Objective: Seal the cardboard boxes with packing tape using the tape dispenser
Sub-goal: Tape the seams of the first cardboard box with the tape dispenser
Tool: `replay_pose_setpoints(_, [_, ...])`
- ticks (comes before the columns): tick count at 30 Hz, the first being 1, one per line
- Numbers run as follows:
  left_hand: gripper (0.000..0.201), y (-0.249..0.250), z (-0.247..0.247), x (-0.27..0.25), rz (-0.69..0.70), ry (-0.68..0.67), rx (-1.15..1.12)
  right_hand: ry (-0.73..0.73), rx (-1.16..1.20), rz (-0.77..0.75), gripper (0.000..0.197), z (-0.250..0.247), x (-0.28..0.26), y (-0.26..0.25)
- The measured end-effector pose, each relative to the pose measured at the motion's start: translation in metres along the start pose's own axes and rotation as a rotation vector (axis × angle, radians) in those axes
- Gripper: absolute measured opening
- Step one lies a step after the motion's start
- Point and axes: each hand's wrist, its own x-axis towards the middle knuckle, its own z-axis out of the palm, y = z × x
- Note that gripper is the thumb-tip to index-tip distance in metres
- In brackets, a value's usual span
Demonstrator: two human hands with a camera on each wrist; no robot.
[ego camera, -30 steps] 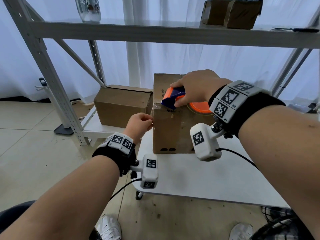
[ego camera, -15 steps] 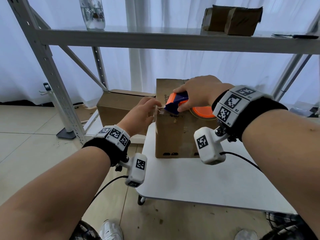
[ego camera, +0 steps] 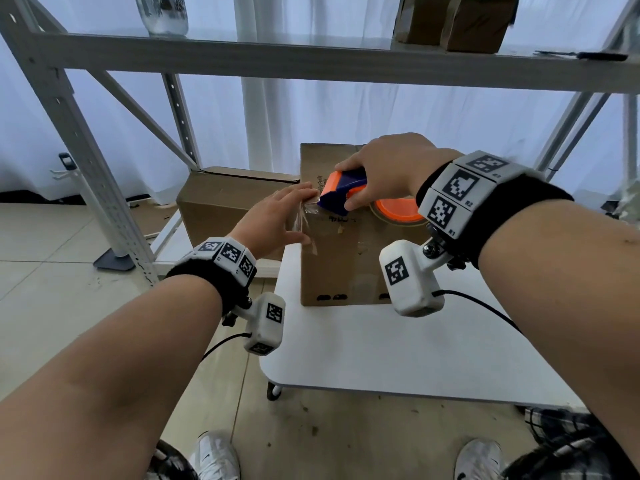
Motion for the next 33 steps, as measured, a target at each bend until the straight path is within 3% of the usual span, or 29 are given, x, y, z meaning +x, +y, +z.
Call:
replay_pose_setpoints(3, [0.070, 0.001, -0.008, 0.003, -0.011, 0.024, -0.066, 0.003, 0.005, 0.003, 0.070, 0.000, 0.001, 0.000])
replay_pose_setpoints(9, [0.045, 0.001, -0.013, 0.005, -0.120, 0.033, -0.465, 0.005, 0.015, 0.001, 0.070, 0.001, 0.000, 0.000])
replay_pose_setpoints(16, [0.026, 0.005, -0.011, 0.001, -0.133, 0.071, -0.741, -0.002, 0.018, -0.001, 0.071, 0.001, 0.002, 0.001])
replay_pose_setpoints(20, [0.011, 0.009, -0.008, -0.001, -0.125, 0.116, -0.773, -0.005, 0.023, 0.000, 0.070, 0.001, 0.003, 0.003])
replay_pose_setpoints(33, [0.006, 0.009, 0.003, -0.004, -0.100, 0.192, -0.707, -0.001, 0.035, 0.007, 0.070, 0.001, 0.003, 0.001])
